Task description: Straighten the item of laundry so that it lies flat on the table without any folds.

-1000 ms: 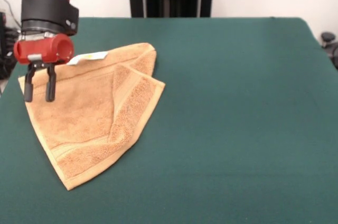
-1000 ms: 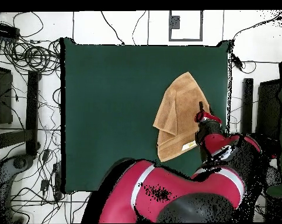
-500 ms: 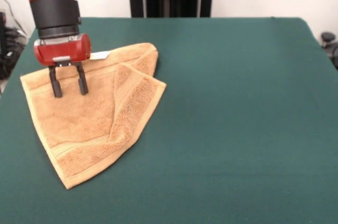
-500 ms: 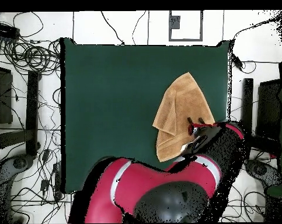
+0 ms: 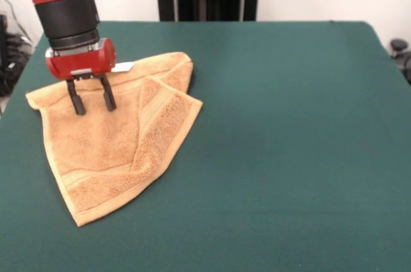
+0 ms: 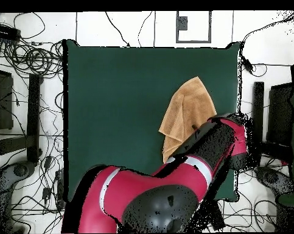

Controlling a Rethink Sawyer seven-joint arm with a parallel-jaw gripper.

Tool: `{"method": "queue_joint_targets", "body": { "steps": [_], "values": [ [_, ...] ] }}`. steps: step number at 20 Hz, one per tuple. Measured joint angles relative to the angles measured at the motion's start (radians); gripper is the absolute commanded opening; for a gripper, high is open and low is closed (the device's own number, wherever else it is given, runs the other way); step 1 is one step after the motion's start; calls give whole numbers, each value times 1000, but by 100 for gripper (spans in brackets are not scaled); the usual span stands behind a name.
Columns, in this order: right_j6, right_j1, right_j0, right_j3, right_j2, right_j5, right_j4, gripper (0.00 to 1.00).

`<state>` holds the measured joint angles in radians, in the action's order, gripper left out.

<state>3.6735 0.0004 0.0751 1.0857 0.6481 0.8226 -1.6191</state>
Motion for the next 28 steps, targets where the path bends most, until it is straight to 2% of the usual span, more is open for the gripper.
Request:
{"method": "queue_joint_targets", "body": {
  "steps": [5,11,13,17,19,20,22,25,26,27,28],
  "values": [
    [59,0,-2,0,0,6,-5,100],
    [62,-1,-1,0,0,6,-3,100],
    [57,-7,9,4,-4,0,31,100],
    [-89,-54,101,62,-28,-21,371,100],
    [-158,-62,124,80,-28,-20,472,100],
    [-251,-71,147,104,-27,-15,591,100],
    [-403,-77,169,137,-19,8,751,100],
    [-624,-77,174,179,1,71,925,100],
    [-669,-77,173,186,5,86,952,100],
    [-794,-78,166,197,11,132,995,100],
    [-823,-78,163,197,12,143,994,100]
  ]
}}
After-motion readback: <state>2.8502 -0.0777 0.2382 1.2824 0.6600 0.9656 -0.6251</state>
